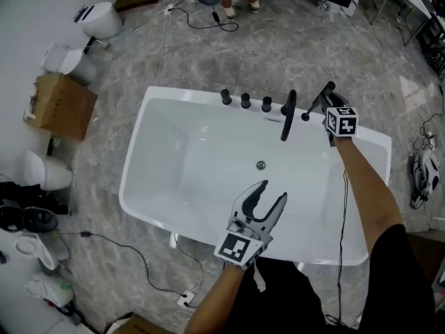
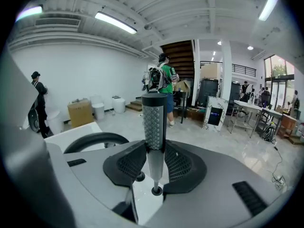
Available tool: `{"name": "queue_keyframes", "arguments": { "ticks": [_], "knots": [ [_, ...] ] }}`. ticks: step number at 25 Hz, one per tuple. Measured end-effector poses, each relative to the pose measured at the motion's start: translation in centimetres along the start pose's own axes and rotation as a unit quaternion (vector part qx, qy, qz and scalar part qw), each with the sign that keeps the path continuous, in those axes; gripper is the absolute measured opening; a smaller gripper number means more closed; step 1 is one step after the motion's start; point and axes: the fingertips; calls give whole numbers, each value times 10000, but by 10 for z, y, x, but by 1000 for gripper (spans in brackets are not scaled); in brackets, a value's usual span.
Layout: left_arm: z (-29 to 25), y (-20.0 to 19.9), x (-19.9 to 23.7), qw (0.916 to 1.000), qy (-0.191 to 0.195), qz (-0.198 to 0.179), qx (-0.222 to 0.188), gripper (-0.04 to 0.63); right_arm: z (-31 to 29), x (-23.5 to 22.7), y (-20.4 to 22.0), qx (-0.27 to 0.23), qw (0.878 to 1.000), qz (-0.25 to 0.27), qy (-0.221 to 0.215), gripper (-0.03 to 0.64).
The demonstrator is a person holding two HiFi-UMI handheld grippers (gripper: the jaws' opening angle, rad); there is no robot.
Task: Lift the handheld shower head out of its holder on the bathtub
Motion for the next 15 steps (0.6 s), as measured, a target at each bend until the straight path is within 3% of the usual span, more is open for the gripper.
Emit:
{"name": "queue_keyframes", "arguments": {
  "ticks": [6, 10, 15],
  "knots": [
    [26, -29, -14, 9997, 5, -213, -85, 160, 45, -18, -52, -116, 9998, -82, 132, 110],
    [35, -53, -23, 9985, -90, -549, 2, 158, 69, -24, -86, -213, 9997, 43, 86, 110],
    [48, -82, -41, 9990, 49, -424, -151, 155, 105, -34, -132, -339, 9993, 106, 97, 110]
  ]
}}
Point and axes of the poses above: the fingertips, and each gripper's own axes: z backward along the fingers, x to its left, y out of its underside, and after that the axes turned 10 degrees about z, right-handed
